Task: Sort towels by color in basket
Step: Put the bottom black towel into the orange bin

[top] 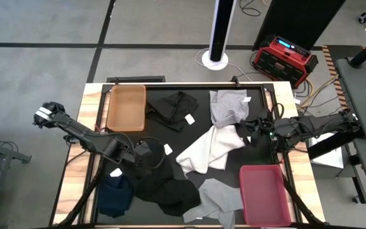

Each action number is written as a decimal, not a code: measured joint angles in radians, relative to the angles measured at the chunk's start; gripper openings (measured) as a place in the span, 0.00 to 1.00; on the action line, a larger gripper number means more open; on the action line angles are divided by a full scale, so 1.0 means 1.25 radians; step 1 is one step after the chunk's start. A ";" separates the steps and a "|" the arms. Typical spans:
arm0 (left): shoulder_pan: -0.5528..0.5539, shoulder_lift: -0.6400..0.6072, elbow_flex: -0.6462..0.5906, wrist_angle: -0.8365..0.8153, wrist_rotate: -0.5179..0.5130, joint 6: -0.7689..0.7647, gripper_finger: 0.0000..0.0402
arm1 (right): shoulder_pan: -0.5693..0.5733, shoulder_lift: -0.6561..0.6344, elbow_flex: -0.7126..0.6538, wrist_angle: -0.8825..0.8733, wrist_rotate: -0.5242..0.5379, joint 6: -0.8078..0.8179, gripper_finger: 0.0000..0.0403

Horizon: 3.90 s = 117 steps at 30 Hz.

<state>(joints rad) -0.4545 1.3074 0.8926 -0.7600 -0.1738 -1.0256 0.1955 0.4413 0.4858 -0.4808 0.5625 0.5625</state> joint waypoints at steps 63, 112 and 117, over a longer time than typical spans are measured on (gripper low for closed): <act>0.039 0.266 0.045 -0.057 0.106 0.066 0.01 | 0.000 0.001 0.013 -0.008 0.012 0.002 0.03; 0.013 -0.173 0.263 -0.036 -0.693 0.417 0.00 | 0.000 0.001 -0.006 -0.008 0.034 0.002 0.03; 0.013 -0.173 0.340 -0.036 -0.733 0.509 0.00 | 0.000 0.001 -0.008 -0.009 0.034 0.003 0.03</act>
<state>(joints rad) -0.4377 1.0916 1.3179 -0.8055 -1.0900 -0.3895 0.1958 0.4423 0.4755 -0.4915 0.6052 0.5656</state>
